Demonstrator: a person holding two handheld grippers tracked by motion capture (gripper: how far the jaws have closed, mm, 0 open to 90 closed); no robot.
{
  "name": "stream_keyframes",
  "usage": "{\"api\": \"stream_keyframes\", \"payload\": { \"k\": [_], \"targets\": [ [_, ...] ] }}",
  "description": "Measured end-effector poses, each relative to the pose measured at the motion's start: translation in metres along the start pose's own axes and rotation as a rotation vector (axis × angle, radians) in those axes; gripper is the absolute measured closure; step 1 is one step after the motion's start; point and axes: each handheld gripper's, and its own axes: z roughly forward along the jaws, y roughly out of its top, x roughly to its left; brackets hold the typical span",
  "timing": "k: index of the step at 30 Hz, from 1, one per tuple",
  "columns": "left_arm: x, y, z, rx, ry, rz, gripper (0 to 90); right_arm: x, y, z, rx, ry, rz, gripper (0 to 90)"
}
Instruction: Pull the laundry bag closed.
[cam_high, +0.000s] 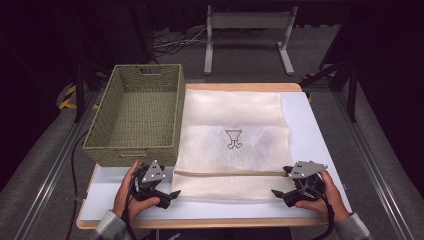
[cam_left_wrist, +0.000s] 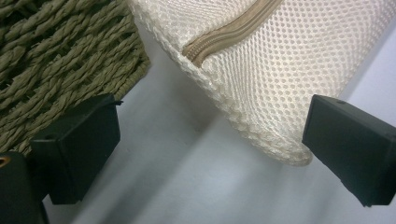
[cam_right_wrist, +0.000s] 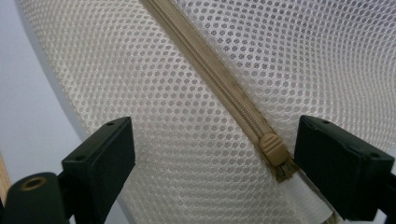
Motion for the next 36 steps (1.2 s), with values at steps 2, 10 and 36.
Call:
{"api": "stream_keyframes", "payload": {
  "k": [2,10,36],
  "targets": [
    [-0.0005,0.0002,0.0004,0.002,0.007,0.002,4.8,-0.0001,0.0000,0.0000,0.000,0.001,0.001,13.0],
    [0.0000,0.0003,0.0009,0.003,0.003,-0.001,5.2,0.0000,-0.0001,0.0003,0.002,0.005,0.002,12.9],
    [0.0013,0.0012,0.0015,0.002,-0.002,-0.002,5.4,0.0003,0.0000,0.0001,-0.007,0.012,0.004,12.6]
  ]
}}
